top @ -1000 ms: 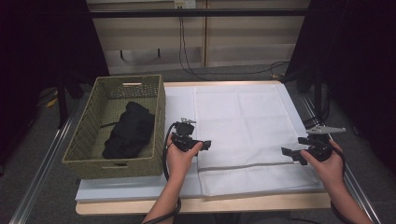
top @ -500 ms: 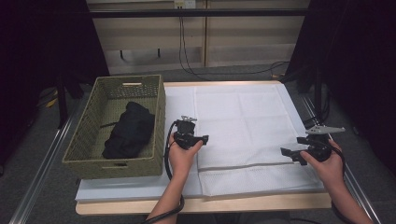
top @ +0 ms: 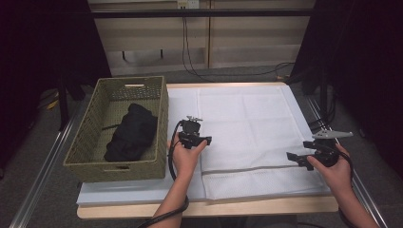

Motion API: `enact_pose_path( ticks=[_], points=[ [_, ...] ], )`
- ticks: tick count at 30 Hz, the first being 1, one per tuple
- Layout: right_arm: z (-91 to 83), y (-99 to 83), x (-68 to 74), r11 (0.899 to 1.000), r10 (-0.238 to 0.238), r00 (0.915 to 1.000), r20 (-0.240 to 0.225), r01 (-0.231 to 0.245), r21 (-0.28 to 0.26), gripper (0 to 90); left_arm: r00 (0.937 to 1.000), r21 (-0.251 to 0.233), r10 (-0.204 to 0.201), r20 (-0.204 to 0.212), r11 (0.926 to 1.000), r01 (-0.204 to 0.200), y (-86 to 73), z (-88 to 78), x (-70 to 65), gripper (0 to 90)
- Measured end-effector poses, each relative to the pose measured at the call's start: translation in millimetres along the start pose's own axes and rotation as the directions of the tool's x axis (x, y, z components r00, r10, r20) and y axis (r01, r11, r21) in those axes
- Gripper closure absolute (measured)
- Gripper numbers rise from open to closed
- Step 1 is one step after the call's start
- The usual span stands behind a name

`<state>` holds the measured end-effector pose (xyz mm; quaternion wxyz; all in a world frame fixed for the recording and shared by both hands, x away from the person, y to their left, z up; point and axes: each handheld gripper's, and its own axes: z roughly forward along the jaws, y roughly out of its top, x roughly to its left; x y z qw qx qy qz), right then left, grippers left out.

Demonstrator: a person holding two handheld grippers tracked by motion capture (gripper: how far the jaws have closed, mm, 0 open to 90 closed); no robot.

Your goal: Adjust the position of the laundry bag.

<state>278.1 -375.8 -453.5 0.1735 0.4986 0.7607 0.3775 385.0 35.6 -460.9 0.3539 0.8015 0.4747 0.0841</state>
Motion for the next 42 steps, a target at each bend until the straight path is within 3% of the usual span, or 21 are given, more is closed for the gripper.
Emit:
enact_pose_path(
  ticks=[1, 3, 4, 9, 11, 16, 17, 22, 25, 28, 31, 35, 41, 42],
  points=[
    [-0.6, -0.6, -0.3, 1.000, 0.002, 1.0000, 0.000, -0.002, 0.000, 7.2, 0.9997, 0.001, 0.012, -0.023, 0.9999, -0.012, 1.2, -1.0, -1.0, 47.0],
    [-1.3, -1.3, -1.4, 1.000, -0.001, 1.0000, 0.003, 0.001, 0.001, 7.2, 0.9994, -0.011, -0.034, 0.005, 0.9994, 0.034, 1.2, 1.4, -0.7, 48.5],
    [-1.0, -1.7, -1.9, 1.000, -0.005, 1.0000, 0.006, 0.005, 0.000, 7.2, 0.9989, 0.009, -0.046, 0.011, 0.9989, 0.046, 1.7, 2.4, -0.1, 51.0],
    [-1.3, -2.6, -2.0, 1.000, 0.000, 1.0000, 0.007, 0.000, 0.006, 7.2, 0.9965, 0.003, -0.083, -0.007, 0.9965, 0.083, 4.7, 6.1, 3.1, 57.8],
    [-2.3, -2.5, -2.7, 1.000, 0.001, 1.0000, 0.003, -0.001, 0.001, 7.2, 0.9949, -0.005, -0.096, -0.032, 0.9954, 0.096, 7.5, 6.8, 6.4, 58.2],
    [-5.1, -2.7, -3.1, 1.000, 0.005, 0.9999, 0.011, -0.005, -0.004, 7.2, 0.9928, 0.001, -0.112, -0.041, 0.9936, 0.113, 7.6, 9.4, 12.4, 59.0],
    [-5.1, -2.6, -3.2, 1.000, 0.005, 0.9999, 0.011, -0.005, -0.003, 7.2, 0.9893, -0.011, -0.141, -0.036, 0.9899, 0.141, 5.9, 12.5, 13.3, 59.0],
    [-5.0, -1.1, -2.1, 1.000, 0.007, 0.9999, 0.009, -0.007, -0.004, 7.2, 0.9890, 0.010, -0.146, -0.025, 0.9892, 0.146, 3.5, 18.4, 11.7, 61.0],
    [-3.1, 0.6, 0.0, 1.000, -0.008, 1.0000, -0.001, 0.008, -0.008, 7.2, 0.9836, -0.003, -0.175, -0.044, 0.9845, 0.175, 3.5, 19.1, 8.4, 62.2],
    [-2.4, 1.5, 0.9, 1.000, -0.015, 0.9999, -0.002, 0.015, -0.007, 7.2, 0.9833, -0.005, -0.178, -0.035, 0.9839, 0.178, 3.2, 19.8, 8.0, 62.4],
    [-0.4, 2.6, 1.9, 1.000, -0.013, 0.9999, -0.006, 0.013, -0.012, 7.2, 0.9784, -0.006, -0.205, -0.028, 0.9788, 0.205, 3.1, 20.6, 6.6, 66.1],
    [0.6, 3.0, 1.8, 1.000, -0.014, 0.9999, -0.009, 0.014, -0.008, 7.2, 0.9747, -0.014, -0.218, -0.048, 0.9759, 0.218, 2.7, 21.5, 6.9, 72.7],
    [2.4, 4.5, 1.7, 1.000, -0.012, 0.9999, -0.011, 0.012, -0.014, 7.2, 0.9762, 0.002, -0.207, -0.067, 0.9783, 0.207, 4.7, 22.0, 7.1, 80.8],
    [2.4, 4.7, 1.6, 1.000, -0.010, 0.9998, -0.015, 0.010, -0.010, 7.2, 0.9778, 0.010, -0.203, -0.050, 0.9789, 0.204, 4.6, 22.2, 7.7, 84.8]
  ],
)
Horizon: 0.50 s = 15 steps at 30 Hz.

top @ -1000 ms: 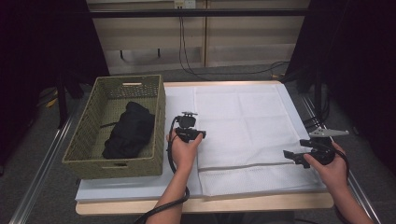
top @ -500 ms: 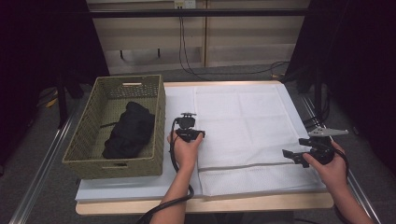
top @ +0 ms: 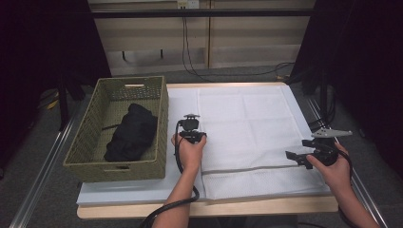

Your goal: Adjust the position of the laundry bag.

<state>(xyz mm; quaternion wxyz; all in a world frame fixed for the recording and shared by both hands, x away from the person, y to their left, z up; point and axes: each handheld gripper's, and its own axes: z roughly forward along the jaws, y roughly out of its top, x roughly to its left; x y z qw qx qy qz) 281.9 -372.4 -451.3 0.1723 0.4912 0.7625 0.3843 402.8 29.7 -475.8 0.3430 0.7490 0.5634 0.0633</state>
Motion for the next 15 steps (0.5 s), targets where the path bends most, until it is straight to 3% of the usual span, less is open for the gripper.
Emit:
enact_pose_path(
  ticks=[3, 9, 15],
  points=[
    [0.7, -0.2, -0.2, 1.000, -0.003, 1.0000, -0.003, 0.003, -0.004, 7.2, 0.9994, 0.002, -0.029, 0.021, 0.9996, 0.029, 1.1, -0.3, 3.2, 88.1],
    [0.9, -0.7, -1.8, 1.000, 0.000, 1.0000, -0.003, 0.000, -0.003, 7.2, 0.9991, 0.014, -0.032, 0.029, 0.9994, 0.031, 7.2, -3.3, 5.0, 89.2],
    [1.0, -1.2, -1.9, 1.000, 0.005, 1.0000, 0.000, -0.005, -0.003, 7.2, 0.9967, 0.018, -0.068, 0.043, 0.9975, 0.068, 13.2, -5.2, 8.8, 89.9]
  ],
)
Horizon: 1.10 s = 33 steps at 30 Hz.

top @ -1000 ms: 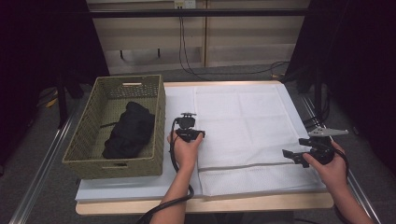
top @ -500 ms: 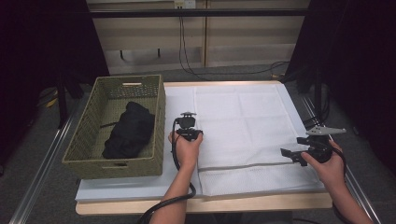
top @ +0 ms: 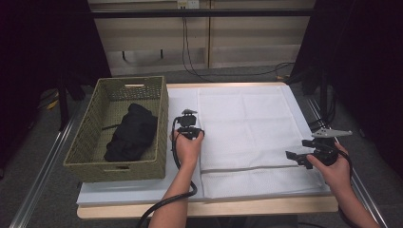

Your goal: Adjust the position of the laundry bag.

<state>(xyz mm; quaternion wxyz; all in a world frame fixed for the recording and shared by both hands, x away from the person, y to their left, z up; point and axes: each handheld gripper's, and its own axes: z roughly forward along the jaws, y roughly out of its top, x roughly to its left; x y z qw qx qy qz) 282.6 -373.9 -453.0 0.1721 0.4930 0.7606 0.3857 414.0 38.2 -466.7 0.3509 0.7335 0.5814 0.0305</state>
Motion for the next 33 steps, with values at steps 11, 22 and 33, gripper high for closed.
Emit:
enact_pose_path(
  ticks=[11, 22, 33],
  points=[
    [0.0, -1.1, -1.4, 1.000, 0.008, 1.0000, -0.003, -0.008, -0.011, 7.2, 0.9999, 0.037, 0.001, -0.013, 0.9993, 0.000, 5.5, -2.2, 1.9, 90.0],
    [-0.1, -1.6, -3.4, 1.000, 0.015, 0.9999, -0.005, -0.015, -0.021, 7.1, 0.9998, 0.064, 0.018, 0.001, 0.9978, -0.018, 11.1, -6.3, 2.4, 90.0],
    [-0.9, -1.4, -3.4, 1.000, 0.013, 0.9999, -0.006, -0.013, -0.018, 6.9, 0.9998, 0.058, 0.020, -0.007, 0.9981, -0.019, 16.8, -13.8, 2.0, 90.0]
  ],
)
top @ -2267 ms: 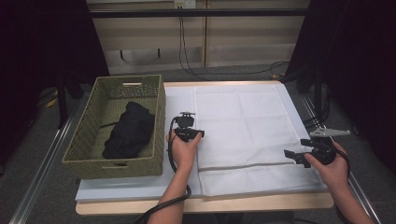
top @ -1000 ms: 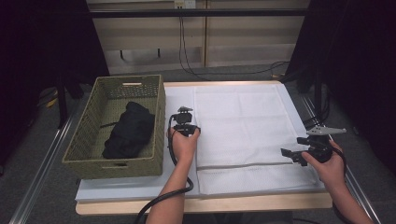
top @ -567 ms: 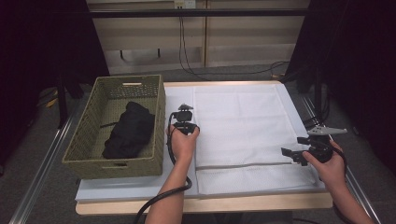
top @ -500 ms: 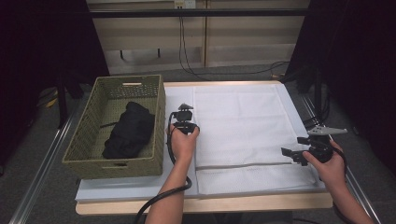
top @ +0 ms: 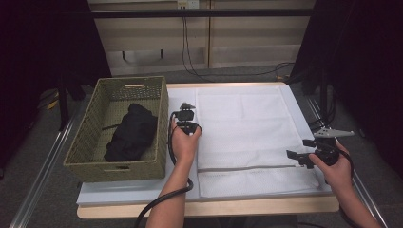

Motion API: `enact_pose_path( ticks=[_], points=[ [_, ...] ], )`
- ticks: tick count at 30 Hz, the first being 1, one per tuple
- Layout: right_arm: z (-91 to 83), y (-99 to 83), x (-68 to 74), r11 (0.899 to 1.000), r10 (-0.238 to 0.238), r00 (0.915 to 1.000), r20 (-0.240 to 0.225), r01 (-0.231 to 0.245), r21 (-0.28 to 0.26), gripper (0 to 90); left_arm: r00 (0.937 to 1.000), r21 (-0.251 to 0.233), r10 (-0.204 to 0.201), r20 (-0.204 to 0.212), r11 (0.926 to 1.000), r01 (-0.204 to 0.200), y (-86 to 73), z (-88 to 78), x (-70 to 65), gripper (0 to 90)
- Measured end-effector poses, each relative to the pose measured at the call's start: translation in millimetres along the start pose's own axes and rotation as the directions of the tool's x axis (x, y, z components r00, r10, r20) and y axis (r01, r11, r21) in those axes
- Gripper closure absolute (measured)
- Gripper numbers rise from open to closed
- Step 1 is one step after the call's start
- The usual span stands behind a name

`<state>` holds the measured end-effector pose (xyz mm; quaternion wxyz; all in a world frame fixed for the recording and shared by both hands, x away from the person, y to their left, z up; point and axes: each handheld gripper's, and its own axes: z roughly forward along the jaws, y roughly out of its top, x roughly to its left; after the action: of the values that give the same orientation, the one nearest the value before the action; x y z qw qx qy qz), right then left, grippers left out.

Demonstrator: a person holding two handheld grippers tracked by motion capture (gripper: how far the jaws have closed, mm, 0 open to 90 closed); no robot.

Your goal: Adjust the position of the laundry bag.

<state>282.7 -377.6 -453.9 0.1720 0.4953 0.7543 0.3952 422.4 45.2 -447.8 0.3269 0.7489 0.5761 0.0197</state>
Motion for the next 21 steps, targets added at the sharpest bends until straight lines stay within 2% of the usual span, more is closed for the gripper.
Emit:
enact_pose_path(
  ticks=[4, 9, 21],
  points=[
    [-0.5, 0.1, -1.0, 1.000, -0.004, 1.0000, -0.002, 0.004, 0.000, 6.8, 1.0000, 0.013, -0.007, -0.001, 0.9999, 0.007, 2.6, -4.9, 0.9, 90.0],
    [-2.3, 0.2, -3.0, 1.000, -0.001, 1.0000, 0.004, 0.001, -0.008, 6.7, 0.9998, -0.003, -0.014, -0.013, 0.9999, 0.014, 8.2, -14.5, 1.9, 90.0],
    [-2.2, 0.6, -2.9, 1.000, -0.005, 1.0000, 0.003, 0.005, -0.007, 6.7, 0.9985, 0.001, -0.051, -0.019, 0.9987, 0.051, 8.1, -20.0, 9.0, 90.0]
  ],
)
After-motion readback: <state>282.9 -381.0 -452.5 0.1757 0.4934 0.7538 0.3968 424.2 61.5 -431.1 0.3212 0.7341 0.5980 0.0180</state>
